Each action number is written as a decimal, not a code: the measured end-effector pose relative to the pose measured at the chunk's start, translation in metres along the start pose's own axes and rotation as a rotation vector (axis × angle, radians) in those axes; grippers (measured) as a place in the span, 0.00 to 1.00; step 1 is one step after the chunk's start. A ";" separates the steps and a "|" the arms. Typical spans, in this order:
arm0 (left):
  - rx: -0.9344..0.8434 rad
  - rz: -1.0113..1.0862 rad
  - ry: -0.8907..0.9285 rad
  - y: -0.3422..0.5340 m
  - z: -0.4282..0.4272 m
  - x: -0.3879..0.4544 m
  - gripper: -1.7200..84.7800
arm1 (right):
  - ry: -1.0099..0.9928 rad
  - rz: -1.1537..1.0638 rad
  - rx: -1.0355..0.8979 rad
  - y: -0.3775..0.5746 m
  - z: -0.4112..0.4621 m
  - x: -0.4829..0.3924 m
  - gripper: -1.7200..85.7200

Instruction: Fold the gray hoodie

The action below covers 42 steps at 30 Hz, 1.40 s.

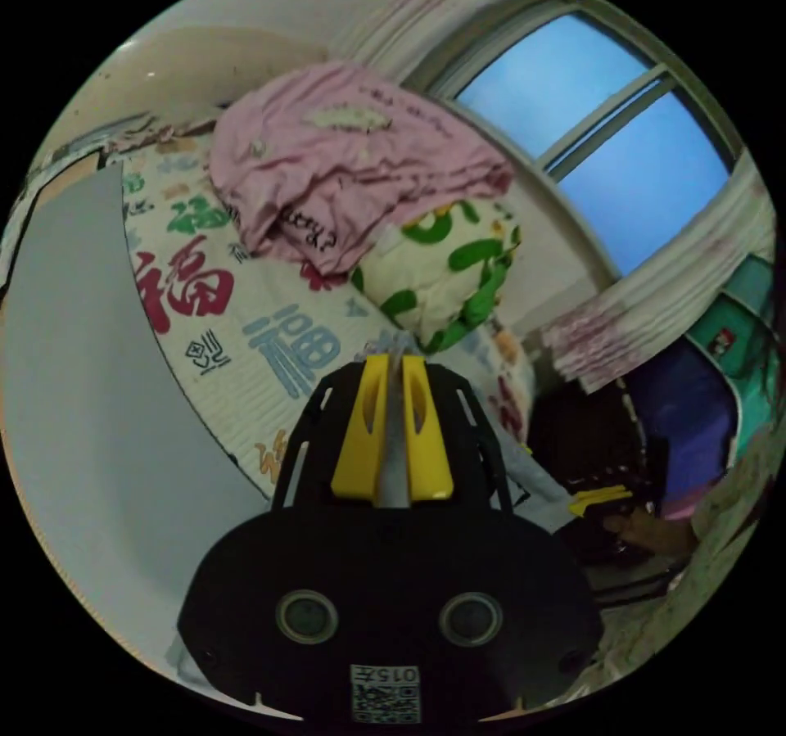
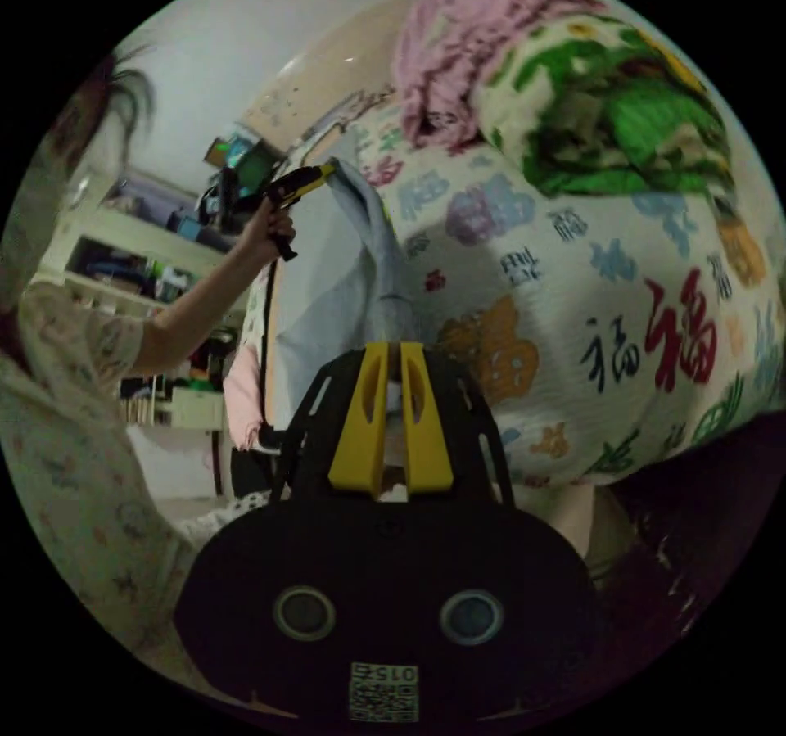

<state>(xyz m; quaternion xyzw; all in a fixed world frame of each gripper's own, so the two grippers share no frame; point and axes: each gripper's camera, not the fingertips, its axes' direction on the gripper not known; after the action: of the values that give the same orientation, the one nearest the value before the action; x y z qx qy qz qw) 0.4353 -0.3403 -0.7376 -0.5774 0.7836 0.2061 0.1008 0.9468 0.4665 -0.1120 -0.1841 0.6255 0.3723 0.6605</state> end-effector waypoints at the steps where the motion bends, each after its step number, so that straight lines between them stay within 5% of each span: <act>1: 0.032 -0.004 0.013 0.010 -0.018 -0.003 0.03 | -0.024 -0.081 -0.029 0.001 -0.006 -0.020 0.03; 8: 0.198 -0.189 -0.083 0.225 -0.207 -0.092 0.03 | -0.203 -0.431 -0.399 0.040 0.074 -0.144 0.04; 15: 0.052 -0.408 -0.258 0.428 -0.200 -0.204 0.02 | -0.166 -0.527 -0.668 0.097 0.200 -0.207 0.04; 22: 0.019 -0.528 -0.325 0.500 -0.181 -0.239 0.02 | 0.017 -0.641 -0.828 0.121 0.265 -0.276 0.04; 24: 0.015 -0.572 -0.407 0.524 -0.189 -0.237 0.04 | -0.066 -0.670 -0.880 0.124 0.269 -0.292 0.04; 27: 0.097 -0.612 -0.290 0.547 -0.195 -0.234 0.11 | -0.121 -0.662 -0.832 0.119 0.265 -0.315 0.07; 31: 0.134 -0.619 -0.182 0.564 -0.169 -0.232 0.15 | 0.131 -0.661 -0.661 0.097 0.276 -0.339 0.12; 36: 0.070 -0.644 -0.149 0.584 -0.102 -0.240 0.11 | 0.268 -0.760 -0.828 0.109 0.339 -0.379 0.16; 40: 0.014 -0.586 -0.230 0.594 -0.081 -0.226 0.07 | 0.532 -0.900 -0.785 0.123 0.365 -0.416 0.08; 42: -0.015 -0.512 -0.263 0.598 -0.078 -0.209 0.06 | 0.479 -0.851 -0.792 0.115 0.361 -0.428 0.07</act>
<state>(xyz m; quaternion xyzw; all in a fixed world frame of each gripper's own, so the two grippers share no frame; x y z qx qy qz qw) -0.0589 -0.0451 -0.4617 -0.7254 0.5909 0.2531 0.2461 1.1382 0.6855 0.3801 -0.7258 0.4426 0.2289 0.4742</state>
